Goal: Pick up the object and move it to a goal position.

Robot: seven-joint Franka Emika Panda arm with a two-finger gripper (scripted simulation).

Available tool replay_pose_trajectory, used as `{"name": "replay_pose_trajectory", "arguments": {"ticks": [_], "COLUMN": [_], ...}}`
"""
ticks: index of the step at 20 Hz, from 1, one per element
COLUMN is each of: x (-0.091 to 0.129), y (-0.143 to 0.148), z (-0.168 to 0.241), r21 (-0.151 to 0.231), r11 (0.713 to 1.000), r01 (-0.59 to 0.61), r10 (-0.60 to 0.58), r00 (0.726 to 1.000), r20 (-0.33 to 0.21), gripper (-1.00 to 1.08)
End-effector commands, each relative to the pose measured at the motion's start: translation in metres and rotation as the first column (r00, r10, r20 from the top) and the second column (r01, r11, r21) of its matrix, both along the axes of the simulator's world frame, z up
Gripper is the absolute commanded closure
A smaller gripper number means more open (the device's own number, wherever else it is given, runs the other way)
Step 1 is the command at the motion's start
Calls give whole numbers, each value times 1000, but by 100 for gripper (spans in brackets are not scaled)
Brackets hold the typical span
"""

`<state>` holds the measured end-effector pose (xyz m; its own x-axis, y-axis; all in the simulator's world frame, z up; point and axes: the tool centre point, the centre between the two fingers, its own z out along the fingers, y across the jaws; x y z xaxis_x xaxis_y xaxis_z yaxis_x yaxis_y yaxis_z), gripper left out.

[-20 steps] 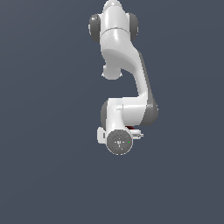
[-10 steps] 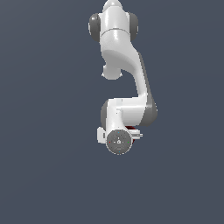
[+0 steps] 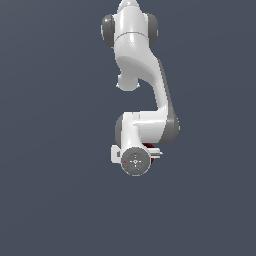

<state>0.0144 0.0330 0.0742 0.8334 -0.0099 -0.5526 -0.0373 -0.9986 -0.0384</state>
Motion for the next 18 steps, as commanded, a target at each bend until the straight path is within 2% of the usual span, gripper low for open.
{"name": "replay_pose_trajectory", "arguments": {"ticks": [1,10,18], "x": [-1,-16,-43], "y": [-1,-14,-37], "z": [5,43,112], "r21": [0,0,1], "r11": [1000,1000,1000], "r01": [0,0,1], "r10": [0,0,-1], "r00": [1000,1000,1000], "r20": [3,3,3], "gripper": [108,108,108]}}
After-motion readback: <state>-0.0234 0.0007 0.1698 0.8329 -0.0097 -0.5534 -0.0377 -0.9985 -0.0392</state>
